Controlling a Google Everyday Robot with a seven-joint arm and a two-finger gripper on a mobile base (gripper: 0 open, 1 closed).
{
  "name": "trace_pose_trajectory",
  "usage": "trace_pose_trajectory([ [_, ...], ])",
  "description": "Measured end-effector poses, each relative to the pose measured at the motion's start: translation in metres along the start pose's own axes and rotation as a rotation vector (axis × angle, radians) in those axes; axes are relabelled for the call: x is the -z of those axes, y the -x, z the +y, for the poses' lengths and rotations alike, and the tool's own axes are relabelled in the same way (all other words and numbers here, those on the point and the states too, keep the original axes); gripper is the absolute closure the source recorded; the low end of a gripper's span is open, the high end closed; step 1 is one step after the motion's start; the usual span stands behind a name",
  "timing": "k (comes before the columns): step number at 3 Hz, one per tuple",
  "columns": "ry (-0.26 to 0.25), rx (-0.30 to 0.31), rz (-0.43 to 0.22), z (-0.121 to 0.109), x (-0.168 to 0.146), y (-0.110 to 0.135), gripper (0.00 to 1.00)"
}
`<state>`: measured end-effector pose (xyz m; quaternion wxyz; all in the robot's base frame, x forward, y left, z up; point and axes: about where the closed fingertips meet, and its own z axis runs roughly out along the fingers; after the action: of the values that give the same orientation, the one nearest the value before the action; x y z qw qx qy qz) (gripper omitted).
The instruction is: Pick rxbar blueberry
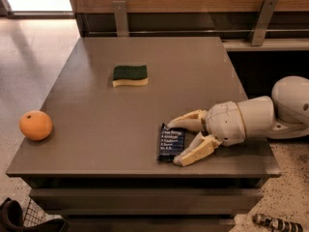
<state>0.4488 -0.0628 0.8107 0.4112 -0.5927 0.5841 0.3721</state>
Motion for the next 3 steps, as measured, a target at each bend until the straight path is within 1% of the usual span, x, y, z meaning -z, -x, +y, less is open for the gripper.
trace_pose_trajectory([
  [1,0.002,0.037,0.02,-0.005,0.013,0.028,1.0],
  [2,-0.01,0.078,0.026,-0.007,0.029,0.052,1.0],
  [3,-0.044,0.183,0.052,-0.006,0.056,0.103,1.0],
])
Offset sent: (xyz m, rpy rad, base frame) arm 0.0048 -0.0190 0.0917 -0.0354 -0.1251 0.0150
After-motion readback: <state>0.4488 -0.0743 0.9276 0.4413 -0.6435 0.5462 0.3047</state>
